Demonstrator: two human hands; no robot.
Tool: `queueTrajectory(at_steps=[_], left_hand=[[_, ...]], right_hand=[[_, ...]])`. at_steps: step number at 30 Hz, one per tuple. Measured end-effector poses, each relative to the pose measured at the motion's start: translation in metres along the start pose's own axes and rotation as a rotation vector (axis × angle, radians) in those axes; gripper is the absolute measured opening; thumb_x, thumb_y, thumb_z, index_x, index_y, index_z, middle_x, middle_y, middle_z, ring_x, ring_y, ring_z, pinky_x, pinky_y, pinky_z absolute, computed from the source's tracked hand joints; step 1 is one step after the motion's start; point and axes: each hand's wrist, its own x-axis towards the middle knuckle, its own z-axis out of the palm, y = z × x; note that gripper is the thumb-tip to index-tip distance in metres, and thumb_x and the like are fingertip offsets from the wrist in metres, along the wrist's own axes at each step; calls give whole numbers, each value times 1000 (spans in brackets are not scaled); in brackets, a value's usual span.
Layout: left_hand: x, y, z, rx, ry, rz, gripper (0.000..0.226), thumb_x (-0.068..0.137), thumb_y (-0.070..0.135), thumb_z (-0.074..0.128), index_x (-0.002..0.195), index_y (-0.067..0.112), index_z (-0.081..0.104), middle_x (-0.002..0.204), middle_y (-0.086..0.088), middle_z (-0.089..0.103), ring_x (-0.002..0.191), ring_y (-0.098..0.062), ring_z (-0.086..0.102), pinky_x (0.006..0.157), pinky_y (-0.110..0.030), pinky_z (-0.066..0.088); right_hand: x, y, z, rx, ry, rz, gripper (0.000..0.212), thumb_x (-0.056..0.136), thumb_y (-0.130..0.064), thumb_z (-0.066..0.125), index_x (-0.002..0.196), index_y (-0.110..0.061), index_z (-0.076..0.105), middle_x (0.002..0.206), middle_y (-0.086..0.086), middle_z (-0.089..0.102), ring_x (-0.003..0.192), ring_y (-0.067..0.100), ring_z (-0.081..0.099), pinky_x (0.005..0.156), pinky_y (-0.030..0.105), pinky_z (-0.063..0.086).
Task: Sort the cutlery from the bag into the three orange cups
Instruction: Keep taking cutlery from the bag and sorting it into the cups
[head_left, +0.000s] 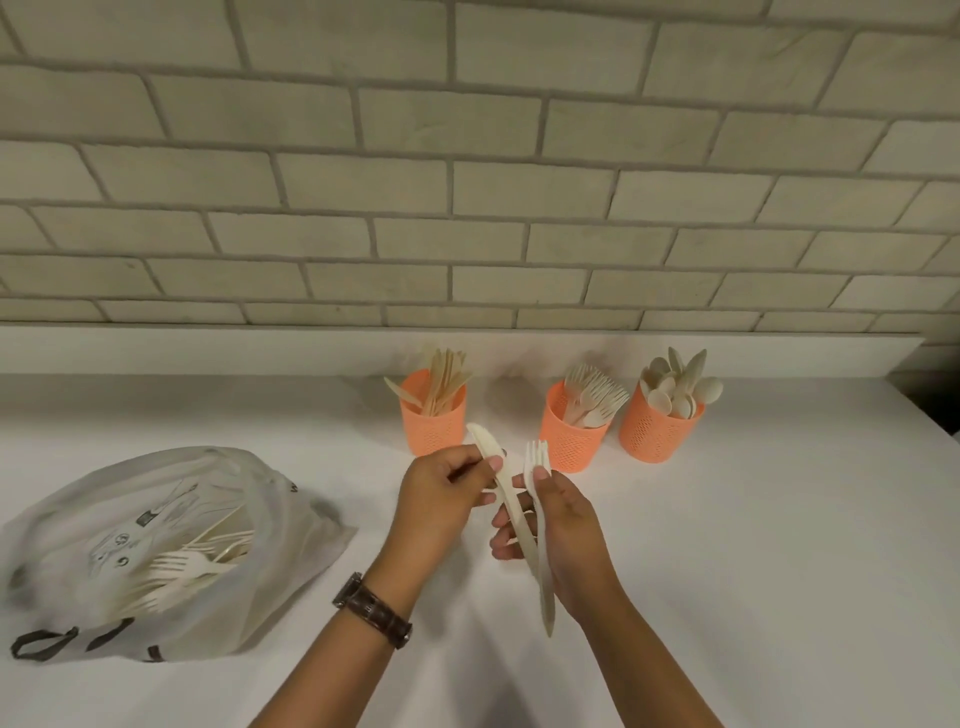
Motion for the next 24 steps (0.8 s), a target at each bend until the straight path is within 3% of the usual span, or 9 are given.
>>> queueTrajectory(at_steps=[4,7,10,12,14,16,19,21,24], left_hand=[[27,25,-28,-85,145,90,19,86,4,60,74,17,67,66,4,70,64,-12,65,67,-26,58],[59,44,-55,-51,256,221,15,86,7,61,80,18,68,67,7,70,67,-11,66,73,-28,57],[93,57,-68,26,373,301,8,87,9,60,84,4,66,72,-2,65,63,-5,65,71,-26,56],[115,56,-69,263,432,372,20,87,16,59,74,2,62,68,-11,64,66,-18,63,67,-32,49],[131,47,-64,557,432,344,24,88,22,57,78,2,65,77,-15,67,72,-25,59,62,-30,35],[144,27,-57,738,359,235,24,89,26,56,90,5,68,92,-13,70,84,-27,61,65,-27,33],[148,0,-52,718,274,66,43,82,33,66,120,12,60,124,-11,60,116,-29,53,97,-30,36],[140,-9,-49,777,340,145,49,80,32,69,124,12,57,127,-13,57,120,-30,49,102,-32,29],[112,-13,-41,703,324,278,32,79,17,67,111,13,65,119,-12,60,113,-29,52,98,-30,33]], right_hand=[[7,1,-13,-6,84,-3,31,101,-29,39,93,-4,57,72,11,69,61,25,69,61,36,57],[11,1,-19,-42,115,-10,31,100,-29,41,94,-5,59,74,11,70,58,24,67,56,34,56],[14,3,-21,-62,134,-15,30,99,-28,44,94,-4,60,65,9,63,44,21,51,43,27,42],[16,2,-21,-84,134,-1,30,99,-29,43,92,-6,60,59,5,57,40,17,39,43,23,29],[17,2,-21,-61,118,26,31,100,-30,41,93,-6,60,57,5,53,39,14,33,44,22,24],[18,2,-21,-28,87,55,38,101,-33,35,98,-6,62,59,7,52,39,13,32,44,21,24],[19,3,-23,100,11,108,46,102,-30,24,106,-5,63,61,8,52,40,12,32,43,20,24],[19,2,-25,151,-22,116,44,99,-21,24,107,-4,64,62,8,51,42,13,32,44,21,24],[18,1,-30,118,-32,105,39,96,-14,29,107,0,63,65,7,52,46,14,34,47,25,27]])
